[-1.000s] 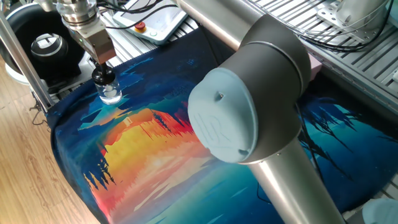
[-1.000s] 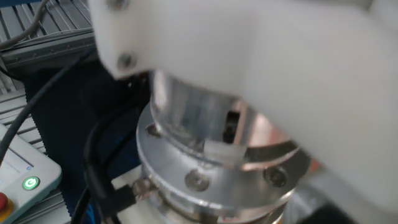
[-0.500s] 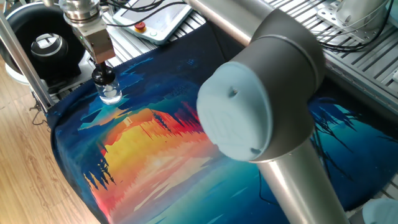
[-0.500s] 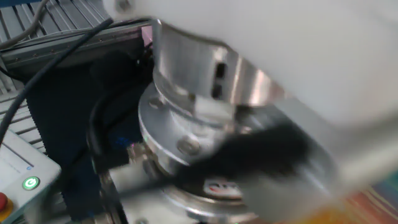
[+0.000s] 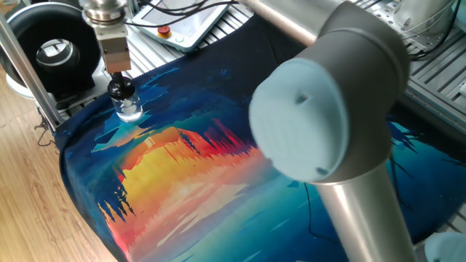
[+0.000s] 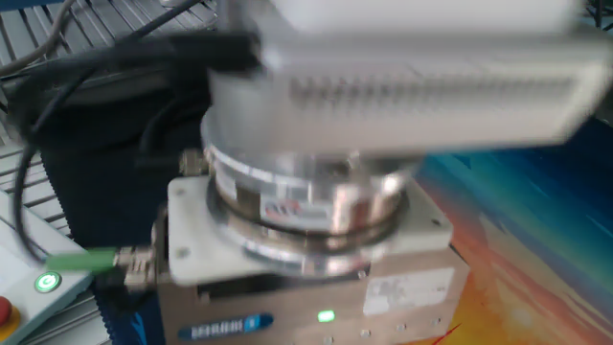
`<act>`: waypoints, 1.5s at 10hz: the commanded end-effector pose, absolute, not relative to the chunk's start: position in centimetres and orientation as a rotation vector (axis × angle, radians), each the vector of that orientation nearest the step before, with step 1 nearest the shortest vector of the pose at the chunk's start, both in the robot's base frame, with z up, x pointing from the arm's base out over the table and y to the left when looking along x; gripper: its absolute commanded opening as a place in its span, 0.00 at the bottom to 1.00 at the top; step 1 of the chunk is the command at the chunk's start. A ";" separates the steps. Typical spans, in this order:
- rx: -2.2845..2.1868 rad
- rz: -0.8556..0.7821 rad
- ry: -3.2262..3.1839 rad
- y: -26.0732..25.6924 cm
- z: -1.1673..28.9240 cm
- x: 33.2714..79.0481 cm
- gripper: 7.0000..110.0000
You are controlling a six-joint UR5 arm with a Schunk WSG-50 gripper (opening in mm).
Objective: Unscrew the lid from the jar
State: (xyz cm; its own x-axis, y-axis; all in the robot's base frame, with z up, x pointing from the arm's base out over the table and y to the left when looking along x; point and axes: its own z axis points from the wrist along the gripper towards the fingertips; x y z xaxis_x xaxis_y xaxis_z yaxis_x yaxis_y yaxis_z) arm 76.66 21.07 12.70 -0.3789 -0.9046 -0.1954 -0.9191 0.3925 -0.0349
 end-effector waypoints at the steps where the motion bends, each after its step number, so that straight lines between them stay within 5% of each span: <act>1: -1.440 0.213 2.507 20.2 12.6 75.5 0.36; 6: -1.187 0.414 2.524 23.3 14.0 74.8 0.36; 15: -1.118 0.444 2.397 22.4 13.2 76.8 0.36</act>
